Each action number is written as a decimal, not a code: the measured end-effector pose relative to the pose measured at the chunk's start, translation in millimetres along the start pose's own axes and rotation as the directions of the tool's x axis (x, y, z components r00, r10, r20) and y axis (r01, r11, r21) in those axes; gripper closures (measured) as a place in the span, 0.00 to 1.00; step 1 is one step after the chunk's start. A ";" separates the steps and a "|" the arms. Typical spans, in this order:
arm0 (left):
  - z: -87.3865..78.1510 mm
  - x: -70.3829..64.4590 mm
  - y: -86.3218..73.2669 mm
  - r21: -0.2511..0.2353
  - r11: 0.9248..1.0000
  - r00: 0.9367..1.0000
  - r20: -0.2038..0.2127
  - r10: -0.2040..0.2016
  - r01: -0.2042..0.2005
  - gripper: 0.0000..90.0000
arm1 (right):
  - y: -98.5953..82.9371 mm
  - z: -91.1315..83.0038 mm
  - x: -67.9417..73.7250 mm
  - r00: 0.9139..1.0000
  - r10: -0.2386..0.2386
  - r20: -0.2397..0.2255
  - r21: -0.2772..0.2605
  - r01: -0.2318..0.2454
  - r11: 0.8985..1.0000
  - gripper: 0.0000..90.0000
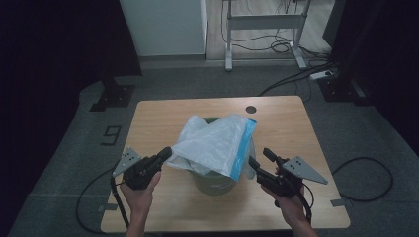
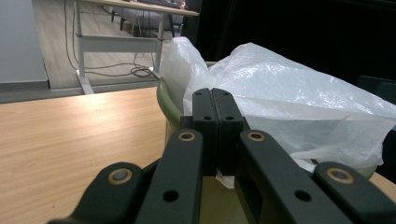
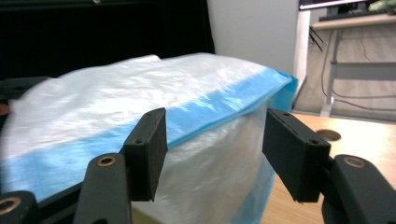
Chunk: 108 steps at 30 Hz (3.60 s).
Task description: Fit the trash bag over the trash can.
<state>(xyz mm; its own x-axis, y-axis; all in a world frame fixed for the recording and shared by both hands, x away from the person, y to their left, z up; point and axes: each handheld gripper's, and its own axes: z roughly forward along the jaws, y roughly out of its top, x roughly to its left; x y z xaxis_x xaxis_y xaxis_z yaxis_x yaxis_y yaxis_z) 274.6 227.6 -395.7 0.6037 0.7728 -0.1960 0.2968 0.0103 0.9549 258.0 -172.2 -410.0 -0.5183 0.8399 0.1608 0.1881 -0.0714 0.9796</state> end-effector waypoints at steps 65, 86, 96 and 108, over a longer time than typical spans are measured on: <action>17.6 -35.2 7.1 0.044 0.996 0.970 0.231 0.070 -0.082 0.56 | 44.3 21.5 17.5 0.999 -0.036 0.020 -0.177 0.039 0.983 0.97; 43.9 -37.6 25.6 0.163 0.961 0.965 0.176 0.195 -0.224 0.70 | 40.3 36.1 22.5 0.998 -0.053 -0.026 -0.145 0.049 0.988 0.96; 40.3 -35.1 22.3 0.175 0.961 0.957 0.237 0.169 -0.213 0.96 | 48.0 40.5 28.5 0.997 -0.057 -0.046 -0.161 0.049 0.986 0.95; 28.9 -41.1 29.0 0.097 0.975 0.956 0.234 0.174 -0.201 0.53 | 43.4 44.7 30.5 0.997 -0.054 -0.050 -0.147 0.047 0.988 0.95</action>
<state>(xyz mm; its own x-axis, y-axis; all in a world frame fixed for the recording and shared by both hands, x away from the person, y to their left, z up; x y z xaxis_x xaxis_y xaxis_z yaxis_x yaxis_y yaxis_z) 279.8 177.9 -366.4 0.8024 0.5922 -0.0738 0.2396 -0.2065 0.9487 287.7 -125.7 -368.0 -0.5688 0.8147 0.1130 0.0394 -0.1103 0.9931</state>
